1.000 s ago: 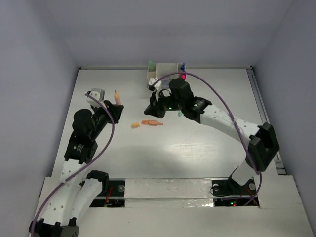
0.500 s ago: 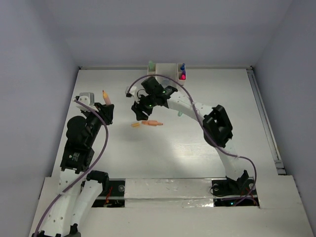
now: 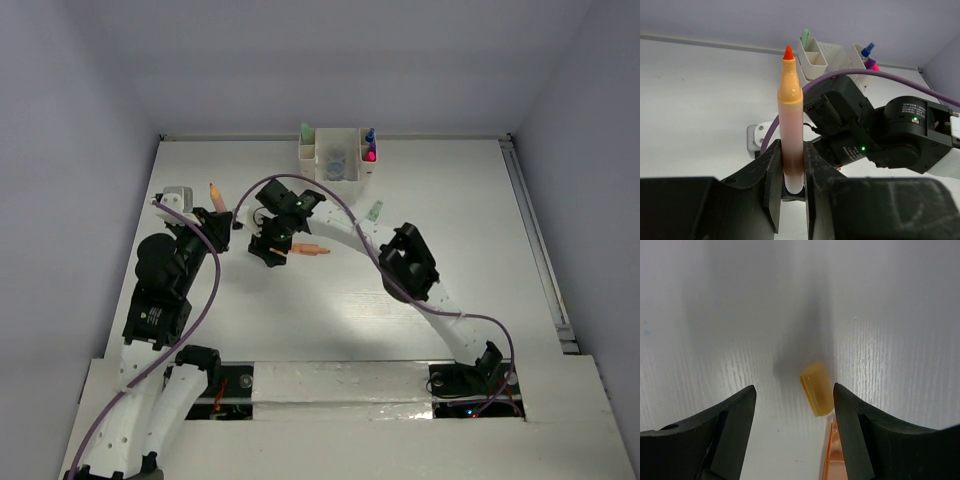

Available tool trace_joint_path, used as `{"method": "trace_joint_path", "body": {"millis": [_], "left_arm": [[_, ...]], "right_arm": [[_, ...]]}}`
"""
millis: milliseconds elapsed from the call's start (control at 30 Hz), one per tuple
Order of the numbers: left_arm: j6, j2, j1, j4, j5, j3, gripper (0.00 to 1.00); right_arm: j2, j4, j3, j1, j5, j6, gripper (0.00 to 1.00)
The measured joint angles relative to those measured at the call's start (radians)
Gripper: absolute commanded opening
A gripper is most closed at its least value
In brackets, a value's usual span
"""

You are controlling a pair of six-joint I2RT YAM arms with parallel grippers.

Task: Sort the stationery into containers
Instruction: Close the pen cap on the pen.

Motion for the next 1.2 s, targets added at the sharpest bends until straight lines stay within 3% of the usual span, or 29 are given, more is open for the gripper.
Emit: {"method": "trace_joint_path", "body": {"millis": [233, 433, 567, 633, 767, 833, 1067, 1200], "left_arm": [[0.0, 0.0, 0.0, 0.0, 0.001, 0.0, 0.0], [0.0, 0.0, 0.0, 0.0, 0.005, 0.0, 0.0], [0.0, 0.0, 0.0, 0.0, 0.009, 0.0, 0.0], [0.0, 0.0, 0.0, 0.0, 0.011, 0.0, 0.0], [0.0, 0.0, 0.0, 0.0, 0.015, 0.0, 0.0], [0.0, 0.0, 0.0, 0.0, 0.017, 0.0, 0.0], [-0.002, 0.0, 0.0, 0.005, 0.05, 0.0, 0.0], [-0.029, -0.014, 0.002, 0.071, 0.188, -0.015, 0.0]], "right_arm": [[0.041, -0.001, 0.028, 0.013, 0.057, -0.018, 0.6], [0.066, 0.011, 0.035, 0.012, 0.115, -0.026, 0.47], [0.072, 0.013, 0.045, 0.012, 0.119, -0.024, 0.23], [0.074, 0.017, 0.049, 0.013, 0.118, -0.021, 0.21], [0.075, 0.035, 0.047, 0.013, 0.107, -0.01, 0.04], [0.075, 0.067, 0.037, 0.013, 0.103, 0.001, 0.01], [-0.074, 0.29, -0.224, 0.006, 0.105, 0.114, 0.0], [-0.294, 0.454, -0.447, -0.024, 0.096, 0.262, 0.0]]}}
